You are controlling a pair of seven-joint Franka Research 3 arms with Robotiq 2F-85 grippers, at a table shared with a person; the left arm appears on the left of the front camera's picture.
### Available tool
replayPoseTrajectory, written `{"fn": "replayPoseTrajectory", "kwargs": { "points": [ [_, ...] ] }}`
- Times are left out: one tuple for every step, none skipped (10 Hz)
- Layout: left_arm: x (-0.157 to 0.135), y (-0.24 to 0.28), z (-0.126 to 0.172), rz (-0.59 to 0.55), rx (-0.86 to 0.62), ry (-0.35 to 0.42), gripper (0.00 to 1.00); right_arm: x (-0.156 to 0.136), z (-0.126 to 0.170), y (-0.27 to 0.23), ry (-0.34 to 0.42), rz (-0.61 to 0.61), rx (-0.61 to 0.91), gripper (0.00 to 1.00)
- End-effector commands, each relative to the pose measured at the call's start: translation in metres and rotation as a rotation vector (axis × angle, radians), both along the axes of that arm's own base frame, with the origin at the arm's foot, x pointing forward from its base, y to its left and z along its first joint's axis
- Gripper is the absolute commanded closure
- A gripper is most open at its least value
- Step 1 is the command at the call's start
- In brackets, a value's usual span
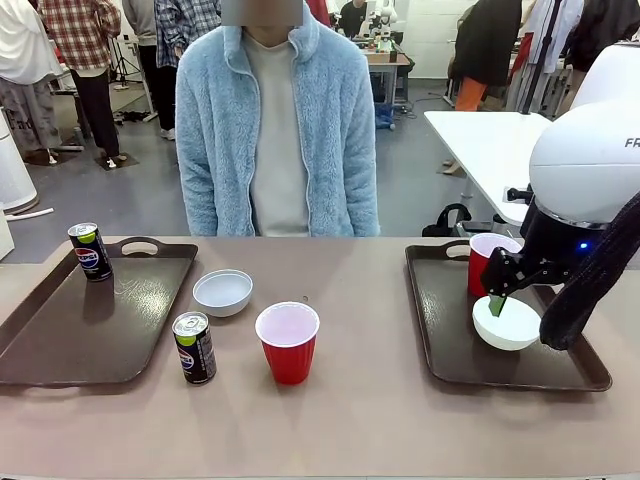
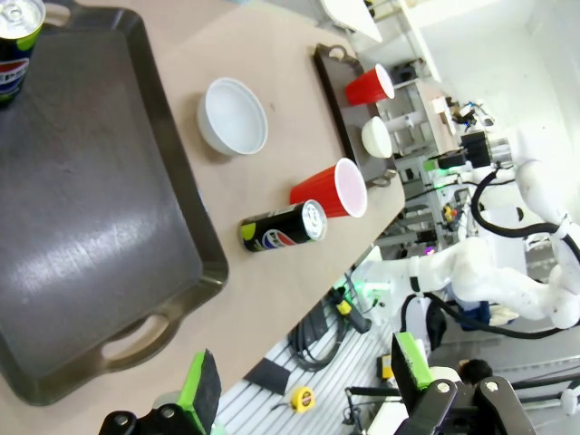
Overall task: Prepare tableware on both trays.
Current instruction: Pick up a Picnic Bowl from the table and place it on a Handle tray.
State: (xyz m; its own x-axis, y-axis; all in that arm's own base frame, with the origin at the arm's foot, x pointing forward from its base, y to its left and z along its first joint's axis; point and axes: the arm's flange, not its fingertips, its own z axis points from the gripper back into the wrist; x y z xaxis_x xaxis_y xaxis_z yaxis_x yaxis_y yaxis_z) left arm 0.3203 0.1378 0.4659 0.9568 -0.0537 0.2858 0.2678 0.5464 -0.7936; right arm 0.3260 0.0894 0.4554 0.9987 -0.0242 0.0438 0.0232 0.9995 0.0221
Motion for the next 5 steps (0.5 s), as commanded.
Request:
{"fn": "replayPoseTrajectory", "kwargs": {
  "points": [
    [0.0,0.0,0.001,0.0,-0.016,-0.009,0.0,0.002,-0.001,-0.002,-0.004,-0.006,-0.005,0.0],
    [0.0,0.0,0.001,0.0,-0.016,-0.009,0.0,0.002,-0.001,-0.002,-0.004,-0.006,-0.005,0.0],
    [0.0,0.0,0.0,0.0,0.0,0.0,0.0,0.002,-0.001,-0.002,-0.004,-0.006,-0.005,0.0],
    [-0.005,-0.001,0.02,0.012,0.126,0.01,0.0,0.0,0.0,0.0,0.0,0.0,0.0,0.0],
    [-0.006,-0.014,0.04,0.01,0.24,0.028,0.0,-0.012,0.019,-0.027,-0.032,-0.008,0.16,0.0]
  ]
}}
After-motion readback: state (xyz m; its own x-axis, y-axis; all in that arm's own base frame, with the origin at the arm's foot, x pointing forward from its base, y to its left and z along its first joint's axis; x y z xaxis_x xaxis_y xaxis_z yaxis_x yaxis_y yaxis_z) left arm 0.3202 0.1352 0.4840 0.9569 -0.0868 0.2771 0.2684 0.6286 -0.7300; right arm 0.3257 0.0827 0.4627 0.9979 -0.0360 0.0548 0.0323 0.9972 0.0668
